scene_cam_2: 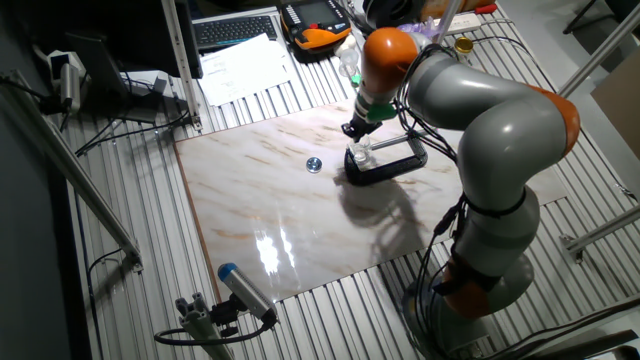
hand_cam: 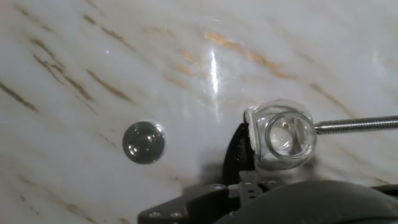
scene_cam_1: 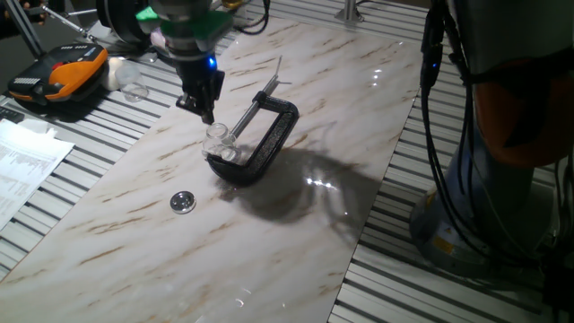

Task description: Screw the lid onto the jar

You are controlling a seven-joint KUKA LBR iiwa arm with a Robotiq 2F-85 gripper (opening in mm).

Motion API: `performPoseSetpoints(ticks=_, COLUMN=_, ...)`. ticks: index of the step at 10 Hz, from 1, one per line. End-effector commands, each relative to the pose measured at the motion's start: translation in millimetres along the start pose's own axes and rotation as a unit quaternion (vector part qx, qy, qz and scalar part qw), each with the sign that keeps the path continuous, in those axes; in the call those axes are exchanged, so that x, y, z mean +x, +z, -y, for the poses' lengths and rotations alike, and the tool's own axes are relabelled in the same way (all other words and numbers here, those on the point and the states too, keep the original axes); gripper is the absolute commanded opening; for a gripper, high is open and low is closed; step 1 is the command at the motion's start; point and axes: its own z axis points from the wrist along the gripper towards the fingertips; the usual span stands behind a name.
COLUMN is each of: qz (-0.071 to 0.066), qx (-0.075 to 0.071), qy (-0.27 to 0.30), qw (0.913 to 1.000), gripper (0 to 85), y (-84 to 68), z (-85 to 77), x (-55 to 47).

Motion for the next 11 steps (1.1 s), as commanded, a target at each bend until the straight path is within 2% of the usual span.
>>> performPoseSetpoints(ticks=1, qz=0.001, qx=0.000, qy=0.002, qw=1.0000, gripper=0.0, y=4.1, z=-0.9, x=0.8)
performPoseSetpoints(ticks=2, qz=0.000, qx=0.002, qy=0.004, qw=1.0000, gripper=0.0, y=3.8, z=-2.2, x=1.9)
performPoseSetpoints(ticks=4, qz=0.000, qx=0.019, qy=0.008, qw=0.9998, gripper=0.0, y=6.1, z=-6.3, x=6.4)
performPoseSetpoints(ticks=6, qz=-0.001, qx=0.021, qy=0.014, qw=0.9997, gripper=0.0, y=7.3, z=-10.3, x=10.9)
performPoseSetpoints(ticks=8, qz=-0.008, qx=0.018, qy=0.017, qw=0.9997, gripper=0.0, y=8.0, z=-11.8, x=12.8)
performPoseSetpoints(ticks=10, qz=-0.008, qx=0.026, qy=0.022, qw=0.9994, gripper=0.0, y=10.4, z=-15.6, x=17.9)
performPoseSetpoints(ticks=11, qz=-0.005, qx=0.023, qy=0.025, qw=0.9994, gripper=0.0, y=11.4, z=-18.2, x=21.2)
